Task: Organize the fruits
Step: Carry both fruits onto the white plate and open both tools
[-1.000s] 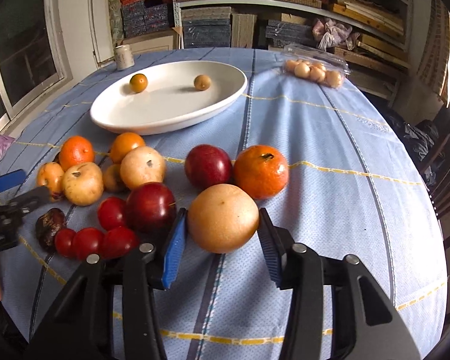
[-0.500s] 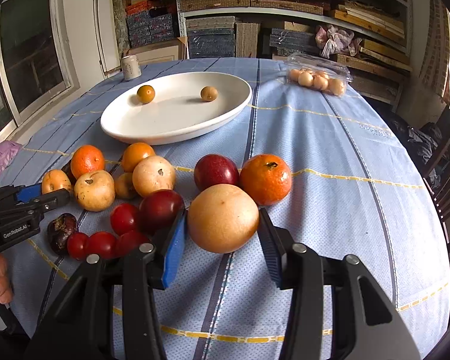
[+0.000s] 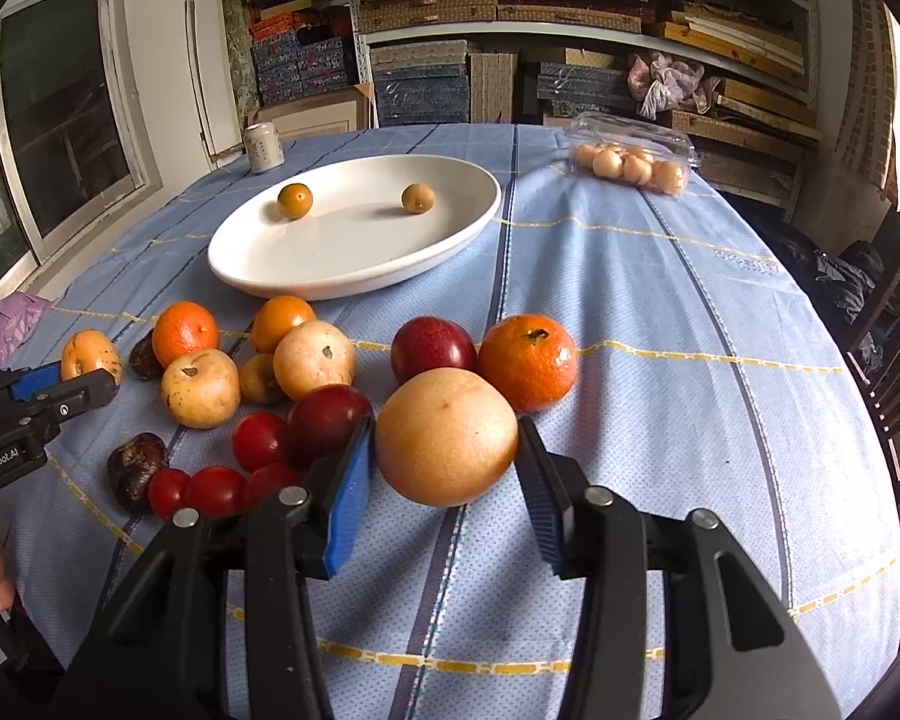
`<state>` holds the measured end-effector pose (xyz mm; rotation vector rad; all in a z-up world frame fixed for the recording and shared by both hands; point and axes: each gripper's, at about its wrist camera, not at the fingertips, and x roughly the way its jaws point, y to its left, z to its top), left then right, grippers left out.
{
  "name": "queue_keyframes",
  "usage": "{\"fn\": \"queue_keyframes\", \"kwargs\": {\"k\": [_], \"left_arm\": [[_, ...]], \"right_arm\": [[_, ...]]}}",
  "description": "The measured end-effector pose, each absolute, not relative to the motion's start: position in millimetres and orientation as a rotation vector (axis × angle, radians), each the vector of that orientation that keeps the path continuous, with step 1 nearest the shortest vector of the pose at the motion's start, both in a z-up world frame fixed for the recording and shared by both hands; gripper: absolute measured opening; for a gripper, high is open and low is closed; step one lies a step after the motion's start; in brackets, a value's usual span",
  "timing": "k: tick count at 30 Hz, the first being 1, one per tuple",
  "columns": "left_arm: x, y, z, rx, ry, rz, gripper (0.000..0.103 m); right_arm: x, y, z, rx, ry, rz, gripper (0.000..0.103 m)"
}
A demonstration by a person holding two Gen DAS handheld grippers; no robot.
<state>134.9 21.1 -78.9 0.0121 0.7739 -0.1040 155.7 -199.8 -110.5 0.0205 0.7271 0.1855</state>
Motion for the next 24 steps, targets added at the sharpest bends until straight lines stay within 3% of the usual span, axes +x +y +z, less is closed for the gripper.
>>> {"fn": "queue_keyframes", "kwargs": {"k": [14, 24], "left_arm": [[160, 22, -44, 0.008, 0.736, -0.128, 0.043], [248, 17, -10, 0.019, 0.723, -0.11, 0.043]], "right_arm": [[176, -190, -55, -0.008, 0.677, 0.25, 0.045], [256, -175, -16, -0.025, 0.672, 0.275, 0.045]]}}
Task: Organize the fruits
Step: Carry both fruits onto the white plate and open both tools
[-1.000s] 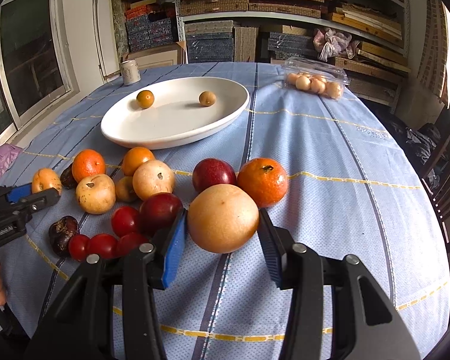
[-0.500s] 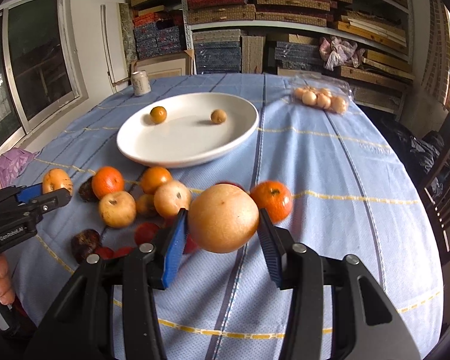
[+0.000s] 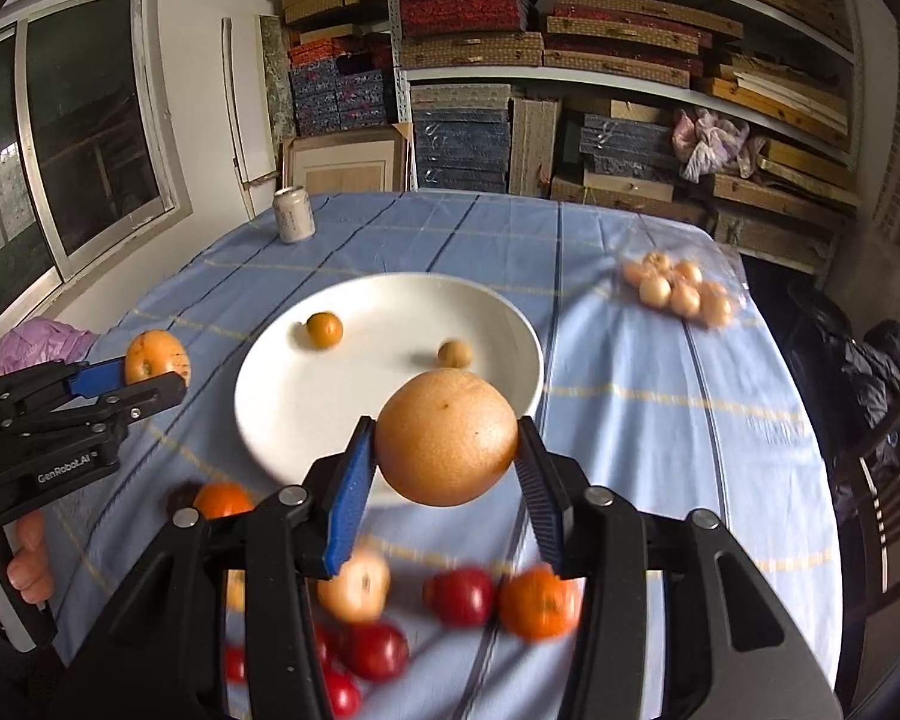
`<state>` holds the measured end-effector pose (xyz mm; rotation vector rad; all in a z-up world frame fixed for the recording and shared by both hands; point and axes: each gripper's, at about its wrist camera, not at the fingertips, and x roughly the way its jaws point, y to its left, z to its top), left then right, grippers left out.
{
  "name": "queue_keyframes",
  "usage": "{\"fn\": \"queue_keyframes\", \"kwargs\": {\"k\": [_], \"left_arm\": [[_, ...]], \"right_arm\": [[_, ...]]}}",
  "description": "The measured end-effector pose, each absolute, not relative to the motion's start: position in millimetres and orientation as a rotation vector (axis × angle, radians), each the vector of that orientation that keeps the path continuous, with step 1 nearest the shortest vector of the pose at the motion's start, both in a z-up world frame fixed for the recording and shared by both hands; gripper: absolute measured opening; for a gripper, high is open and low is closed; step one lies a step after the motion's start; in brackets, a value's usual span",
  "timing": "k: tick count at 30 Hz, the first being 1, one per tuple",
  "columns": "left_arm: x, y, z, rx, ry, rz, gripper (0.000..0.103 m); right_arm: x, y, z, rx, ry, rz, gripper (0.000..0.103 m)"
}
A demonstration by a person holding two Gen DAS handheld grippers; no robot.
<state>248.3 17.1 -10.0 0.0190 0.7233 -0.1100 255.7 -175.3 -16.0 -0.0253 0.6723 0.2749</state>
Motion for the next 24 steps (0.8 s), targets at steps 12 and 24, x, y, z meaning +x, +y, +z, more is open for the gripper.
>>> {"fn": "queue_keyframes", "kwargs": {"k": [12, 24], "left_arm": [[339, 19, -57, 0.01, 0.86, -0.079, 0.044], [342, 33, -56, -0.017, 0.879, -0.044, 0.06]], "right_arm": [[365, -155, -67, 0.0, 0.86, 0.253, 0.046], [371, -163, -71, 0.026, 0.875, 0.238, 0.054]]}}
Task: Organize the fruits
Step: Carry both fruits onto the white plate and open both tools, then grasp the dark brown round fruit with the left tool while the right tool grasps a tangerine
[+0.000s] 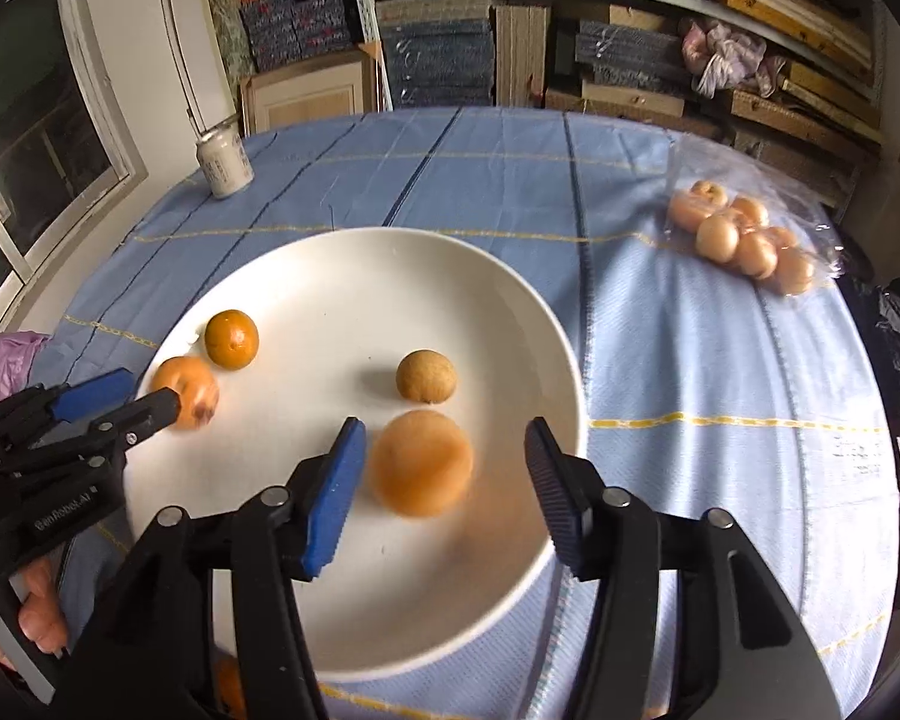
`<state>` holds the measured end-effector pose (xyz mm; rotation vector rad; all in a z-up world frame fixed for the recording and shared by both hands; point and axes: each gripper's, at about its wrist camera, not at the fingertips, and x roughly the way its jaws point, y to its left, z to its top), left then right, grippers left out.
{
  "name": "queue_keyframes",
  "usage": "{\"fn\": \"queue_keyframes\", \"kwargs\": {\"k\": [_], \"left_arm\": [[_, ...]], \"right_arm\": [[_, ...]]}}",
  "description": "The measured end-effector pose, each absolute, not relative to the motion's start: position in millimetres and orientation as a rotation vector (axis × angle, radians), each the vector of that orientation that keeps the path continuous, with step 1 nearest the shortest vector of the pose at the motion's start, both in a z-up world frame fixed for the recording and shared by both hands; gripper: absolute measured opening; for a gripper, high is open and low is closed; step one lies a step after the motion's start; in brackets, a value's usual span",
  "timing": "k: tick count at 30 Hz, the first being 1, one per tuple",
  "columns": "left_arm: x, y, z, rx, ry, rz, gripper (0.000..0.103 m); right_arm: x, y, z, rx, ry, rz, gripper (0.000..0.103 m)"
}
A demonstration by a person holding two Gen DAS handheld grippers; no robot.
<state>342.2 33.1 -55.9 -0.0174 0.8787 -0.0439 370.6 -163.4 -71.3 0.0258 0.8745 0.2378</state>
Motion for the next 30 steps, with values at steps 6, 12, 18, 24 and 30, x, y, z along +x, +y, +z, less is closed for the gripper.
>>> {"fn": "queue_keyframes", "kwargs": {"k": [6, 12, 18, 24, 30], "left_arm": [[284, 41, -34, -0.01, 0.815, -0.068, 0.067], [206, 43, -36, -0.007, 0.755, -0.121, 0.077], [168, 43, -55, -0.035, 0.789, -0.155, 0.077], [154, 46, -65, -0.087, 0.809, -0.16, 0.077], [144, 45, -64, -0.075, 0.804, -0.164, 0.079]], "right_arm": [[302, -196, -56, -0.008, 0.797, 0.199, 0.055], [238, -229, -67, -0.026, 0.768, 0.129, 0.062], [203, -232, -99, -0.118, 0.777, 0.124, 0.062], [209, -223, -118, -0.144, 0.798, 0.109, 0.062], [226, -215, -126, -0.143, 0.819, 0.102, 0.062]]}}
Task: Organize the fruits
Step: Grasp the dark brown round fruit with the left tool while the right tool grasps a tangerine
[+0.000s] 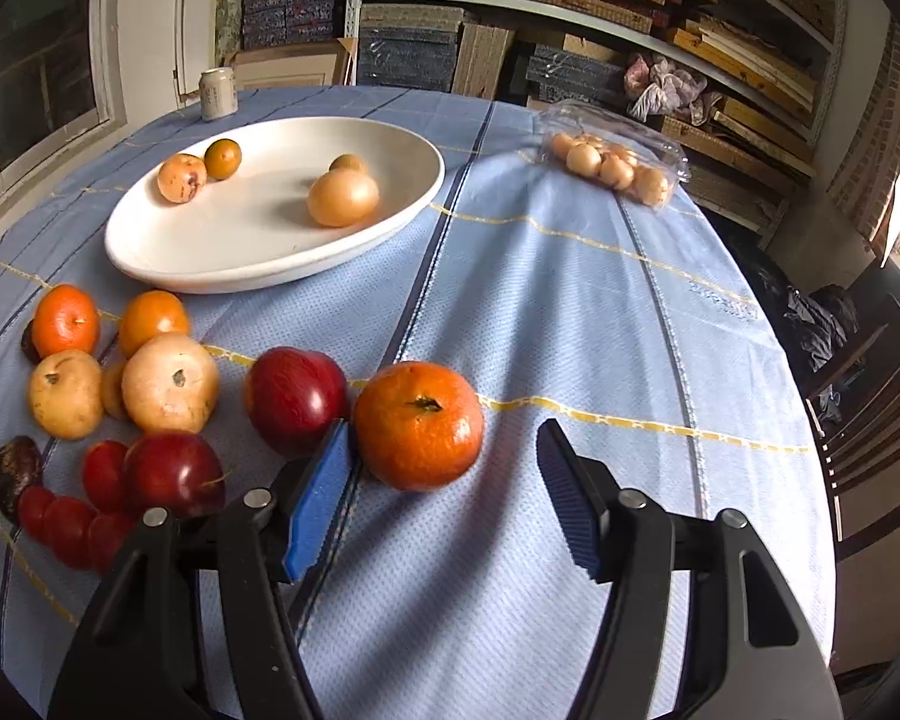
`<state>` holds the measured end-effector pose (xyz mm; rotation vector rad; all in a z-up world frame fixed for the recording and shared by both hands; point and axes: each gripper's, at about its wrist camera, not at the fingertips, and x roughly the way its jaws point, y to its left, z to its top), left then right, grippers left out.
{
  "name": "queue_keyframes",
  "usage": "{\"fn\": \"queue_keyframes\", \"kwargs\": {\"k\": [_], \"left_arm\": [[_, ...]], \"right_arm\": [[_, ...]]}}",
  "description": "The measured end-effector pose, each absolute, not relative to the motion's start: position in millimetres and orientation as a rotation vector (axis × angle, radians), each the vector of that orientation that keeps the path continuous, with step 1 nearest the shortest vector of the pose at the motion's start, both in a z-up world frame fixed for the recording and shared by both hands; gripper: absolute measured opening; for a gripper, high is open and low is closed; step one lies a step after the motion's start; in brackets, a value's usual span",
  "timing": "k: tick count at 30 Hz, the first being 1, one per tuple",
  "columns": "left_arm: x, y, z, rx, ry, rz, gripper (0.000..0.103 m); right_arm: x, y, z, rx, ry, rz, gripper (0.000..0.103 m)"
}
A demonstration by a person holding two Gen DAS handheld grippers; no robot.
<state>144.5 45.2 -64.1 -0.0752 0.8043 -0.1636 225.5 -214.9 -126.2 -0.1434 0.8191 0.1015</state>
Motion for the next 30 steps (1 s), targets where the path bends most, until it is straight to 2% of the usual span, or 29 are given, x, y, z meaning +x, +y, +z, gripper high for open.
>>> {"fn": "queue_keyframes", "kwargs": {"k": [2, 5, 13, 16, 20, 24, 25, 30], "left_arm": [[144, 45, -65, -0.068, 0.802, -0.16, 0.081], [148, 44, -70, -0.056, 0.817, -0.142, 0.082], [170, 49, -88, 0.01, 0.852, 0.021, 0.081], [178, 52, -93, 0.016, 0.877, 0.031, 0.075], [190, 45, -100, 0.049, 0.892, 0.028, 0.073], [203, 43, -106, 0.018, 0.925, 0.007, 0.054], [207, 42, -109, 0.014, 0.936, -0.001, 0.043], [205, 42, -113, 0.008, 0.926, 0.003, 0.041]], "right_arm": [[232, -215, -128, -0.134, 0.81, 0.098, 0.062], [239, -217, -131, -0.091, 0.838, 0.138, 0.045], [236, -228, -127, -0.036, 0.816, 0.105, 0.045], [236, -232, -127, -0.017, 0.815, 0.109, 0.045], [229, -230, -122, -0.028, 0.786, 0.124, 0.045], [222, -224, -118, -0.057, 0.746, 0.135, 0.045], [220, -224, -116, -0.055, 0.734, 0.139, 0.045], [217, -232, -113, -0.009, 0.712, 0.149, 0.044]]}}
